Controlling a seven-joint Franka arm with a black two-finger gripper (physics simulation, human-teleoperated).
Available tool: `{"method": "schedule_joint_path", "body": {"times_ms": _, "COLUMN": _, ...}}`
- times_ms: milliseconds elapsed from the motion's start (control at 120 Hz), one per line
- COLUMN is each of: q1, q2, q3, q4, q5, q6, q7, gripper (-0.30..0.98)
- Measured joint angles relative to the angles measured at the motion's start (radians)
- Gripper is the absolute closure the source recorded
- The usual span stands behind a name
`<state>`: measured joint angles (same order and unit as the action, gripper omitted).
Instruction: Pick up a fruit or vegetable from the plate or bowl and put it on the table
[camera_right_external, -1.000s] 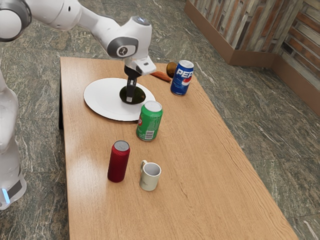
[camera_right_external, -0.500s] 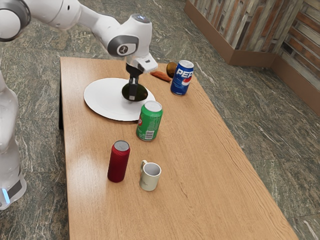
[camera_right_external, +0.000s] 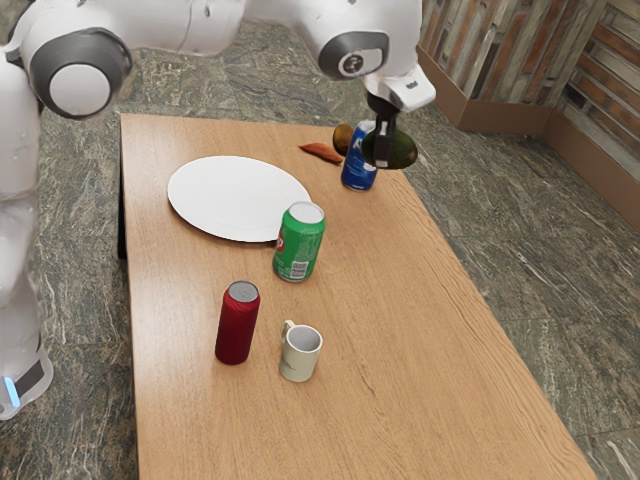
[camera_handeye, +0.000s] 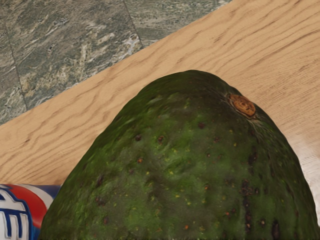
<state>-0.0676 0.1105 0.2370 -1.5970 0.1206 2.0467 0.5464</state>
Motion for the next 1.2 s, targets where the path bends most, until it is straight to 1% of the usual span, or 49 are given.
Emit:
{"method": "schedule_joint_path", "body": {"times_ms": 42, "q1": -0.023, "q2": -0.001, "q3": -0.022, "q4": -0.009, "q5": -0.011, "q6": -0.007, "q7": 0.001, "gripper": 0.22}}
{"method": "schedule_joint_path", "body": {"times_ms": 108, "q1": -0.034, "q2": -0.001, "q3": -0.064, "q4": -0.015, "q5": -0.031, "q6": -0.016, "q7": 0.003, "gripper": 0.22}}
{"method": "schedule_joint_path", "body": {"times_ms": 242, "q1": -0.016, "q2": 0.004, "q3": -0.145, "q4": -0.012, "q5": -0.063, "q6": -0.026, "q7": 0.005, "gripper": 0.21}}
{"method": "schedule_joint_path", "body": {"times_ms": 283, "q1": -0.003, "q2": 0.010, "q3": -0.189, "q4": -0.011, "q5": -0.071, "q6": -0.028, "q7": 0.004, "gripper": 0.21}}
{"method": "schedule_joint_path", "body": {"times_ms": 367, "q1": -0.011, "q2": 0.044, "q3": -0.269, "q4": 0.003, "q5": -0.081, "q6": -0.028, "q7": 0.000, "gripper": 0.21}}
{"method": "schedule_joint_path", "body": {"times_ms": 542, "q1": -0.018, "q2": 0.103, "q3": -0.434, "q4": 0.050, "q5": -0.079, "q6": -0.026, "q7": -0.025, "gripper": 0.21}}
{"method": "schedule_joint_path", "body": {"times_ms": 667, "q1": -0.034, "q2": 0.110, "q3": -0.514, "q4": 0.017, "q5": -0.055, "q6": -0.026, "q7": -0.052, "gripper": 0.21}}
{"method": "schedule_joint_path", "body": {"times_ms": 783, "q1": -0.062, "q2": 0.141, "q3": -0.538, "q4": -0.025, "q5": -0.023, "q6": -0.018, "q7": -0.085, "gripper": 0.23}}
{"method": "schedule_joint_path", "body": {"times_ms": 842, "q1": -0.066, "q2": 0.147, "q3": -0.540, "q4": -0.029, "q5": -0.013, "q6": -0.014, "q7": -0.101, "gripper": 0.22}}
{"method": "schedule_joint_path", "body": {"times_ms": 875, "q1": -0.068, "q2": 0.149, "q3": -0.541, "q4": -0.030, "q5": -0.006, "q6": -0.009, "q7": -0.108, "gripper": 0.14}}
{"method": "schedule_joint_path", "body": {"times_ms": 917, "q1": -0.067, "q2": 0.150, "q3": -0.541, "q4": -0.032, "q5": 0.000, "q6": -0.003, "q7": -0.116, "gripper": 0.10}}
{"method": "schedule_joint_path", "body": {"times_ms": 1167, "q1": -0.063, "q2": 0.154, "q3": -0.541, "q4": -0.033, "q5": 0.006, "q6": 0.014, "q7": -0.152, "gripper": 0.02}}
{"method": "schedule_joint_path", "body": {"times_ms": 1200, "q1": -0.062, "q2": 0.133, "q3": -0.540, "q4": -0.035, "q5": 0.008, "q6": 0.008, "q7": -0.157, "gripper": 0.01}}
